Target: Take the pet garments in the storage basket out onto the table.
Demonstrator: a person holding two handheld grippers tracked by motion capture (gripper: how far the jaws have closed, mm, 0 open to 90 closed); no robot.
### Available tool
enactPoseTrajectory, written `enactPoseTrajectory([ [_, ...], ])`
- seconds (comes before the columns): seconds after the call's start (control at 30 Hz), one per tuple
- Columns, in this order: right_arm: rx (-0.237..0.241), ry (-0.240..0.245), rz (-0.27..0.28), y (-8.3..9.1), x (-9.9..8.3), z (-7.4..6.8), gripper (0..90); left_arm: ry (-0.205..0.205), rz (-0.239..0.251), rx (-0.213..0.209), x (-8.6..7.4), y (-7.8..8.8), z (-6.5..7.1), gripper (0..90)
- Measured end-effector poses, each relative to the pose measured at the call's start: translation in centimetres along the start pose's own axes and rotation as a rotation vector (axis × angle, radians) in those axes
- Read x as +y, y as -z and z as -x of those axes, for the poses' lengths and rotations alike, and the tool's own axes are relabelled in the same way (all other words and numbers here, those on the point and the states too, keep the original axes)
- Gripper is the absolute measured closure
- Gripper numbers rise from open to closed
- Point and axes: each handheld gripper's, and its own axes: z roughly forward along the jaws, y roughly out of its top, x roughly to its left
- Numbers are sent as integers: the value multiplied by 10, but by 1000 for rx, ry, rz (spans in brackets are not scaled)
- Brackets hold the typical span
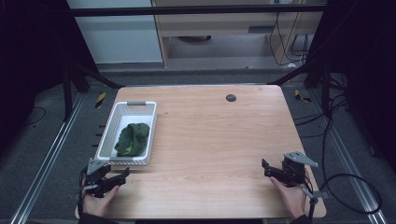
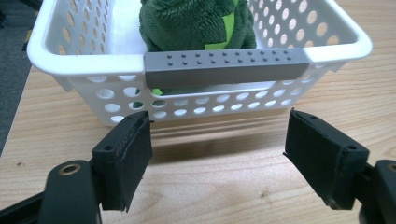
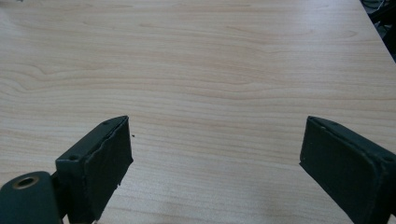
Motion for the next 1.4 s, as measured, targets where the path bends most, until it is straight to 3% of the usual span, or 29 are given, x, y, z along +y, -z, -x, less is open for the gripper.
enactPoseTrajectory([
  [0.2, 7, 9, 0, 1, -2, -2, 103, 20, 17, -2, 2, 9, 0, 234],
  [0.57, 23, 21, 13, 5, -3, -8, 128, 5, 77, -1, 11, 21, 5, 242],
  [0.83, 25, 48, 23, 4, -2, -12, 132, 24, 108, -8, 18, 30, 2, 238],
  [1.27, 28, 46, 44, 6, 0, -9, 139, 39, 147, -5, 33, 38, -5, 235],
  [1.4, 28, 47, 49, 6, 1, -9, 137, 27, 149, -5, 41, 38, -6, 234],
])
